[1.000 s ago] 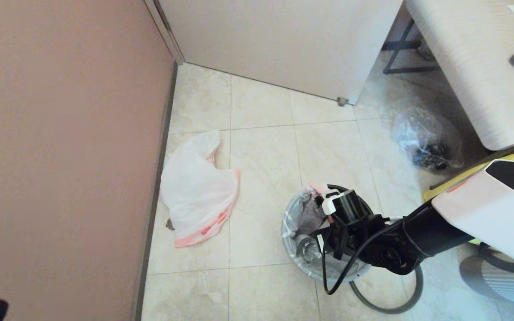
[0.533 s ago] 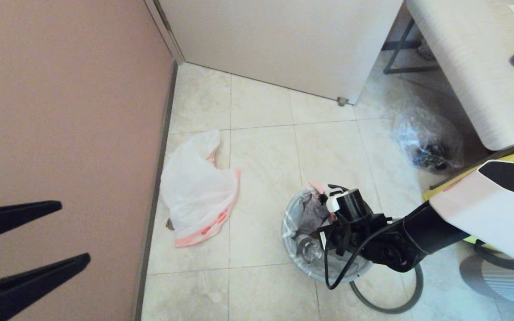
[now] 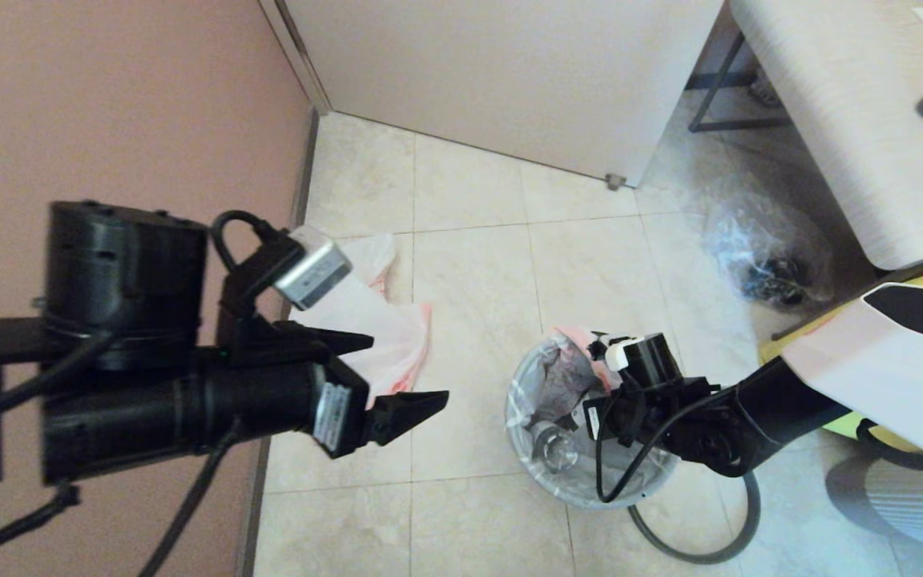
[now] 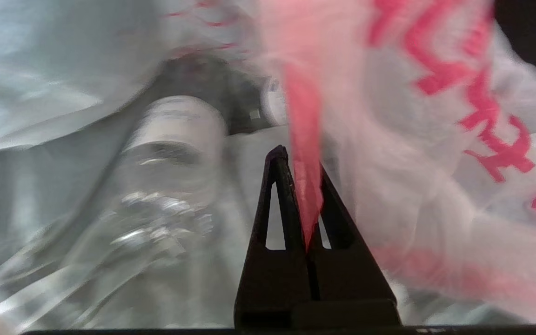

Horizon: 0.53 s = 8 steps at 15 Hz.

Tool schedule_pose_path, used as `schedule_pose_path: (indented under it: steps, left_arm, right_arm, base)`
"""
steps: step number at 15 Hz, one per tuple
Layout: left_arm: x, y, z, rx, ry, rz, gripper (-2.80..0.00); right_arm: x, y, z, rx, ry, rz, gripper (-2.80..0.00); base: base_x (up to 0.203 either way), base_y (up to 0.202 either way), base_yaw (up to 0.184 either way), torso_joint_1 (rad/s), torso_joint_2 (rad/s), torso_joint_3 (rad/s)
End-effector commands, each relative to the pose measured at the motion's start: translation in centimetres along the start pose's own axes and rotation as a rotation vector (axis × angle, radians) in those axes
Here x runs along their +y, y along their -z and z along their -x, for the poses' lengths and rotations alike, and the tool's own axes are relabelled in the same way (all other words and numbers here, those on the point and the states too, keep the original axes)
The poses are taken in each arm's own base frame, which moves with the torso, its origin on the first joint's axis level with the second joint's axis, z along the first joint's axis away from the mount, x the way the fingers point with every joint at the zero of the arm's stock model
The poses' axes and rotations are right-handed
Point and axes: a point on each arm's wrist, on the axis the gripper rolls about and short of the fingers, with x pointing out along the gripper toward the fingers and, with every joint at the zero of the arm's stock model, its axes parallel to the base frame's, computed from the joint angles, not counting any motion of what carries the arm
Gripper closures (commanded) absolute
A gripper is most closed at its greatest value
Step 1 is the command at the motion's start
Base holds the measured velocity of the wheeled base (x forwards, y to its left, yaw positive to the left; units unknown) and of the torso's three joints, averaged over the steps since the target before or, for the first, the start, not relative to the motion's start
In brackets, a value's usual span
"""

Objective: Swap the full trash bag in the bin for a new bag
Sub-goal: Place the trash bag on the floor

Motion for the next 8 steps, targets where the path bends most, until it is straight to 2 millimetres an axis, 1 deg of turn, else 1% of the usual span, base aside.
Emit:
schedule_pose_path:
  steps: [1, 2, 3, 6, 8]
  left_arm:
    - [-0.7, 0.6, -5.1, 0.104, 0.007, -0.008, -2.80]
    - [-0.6, 0.4, -6.2, 0.112, -0.007, -0.002, -2.80]
    - [-0.2, 0.7, -7.0, 0.130, -0.018, 0.009, -2.80]
    - [-0.1, 2.8, -10.2, 0.217, -0.019, 0.082, -2.80]
    - [0.0, 3.3, -12.1, 0.188, -0.028, 0.150, -2.80]
  right_arm:
    - [-0.6, 0.3, -0.6, 0.006, 0.012, -0.012, 0.00]
    - [-0.8, 0.5, -1.0, 0.000, 0.014, -0.017, 0.00]
    - [-0.9, 0.7, -1.2, 0.002, 0.017, -0.019, 0.00]
    - [-0.9, 1.0, -1.7, 0.007, 0.018, -0.019, 0.00]
    - [-1.0, 1.1, -1.7, 0.009, 0.020, -0.021, 0.00]
  base:
    - [0.000, 0.000, 0.000, 0.000, 0.00, 0.000]
    - [0.000, 0.000, 0.000, 0.000, 0.00, 0.000]
    - [0.000, 0.000, 0.000, 0.000, 0.00, 0.000]
    - [0.000, 0.000, 0.000, 0.000, 0.00, 0.000]
    - [0.000, 0.000, 0.000, 0.000, 0.00, 0.000]
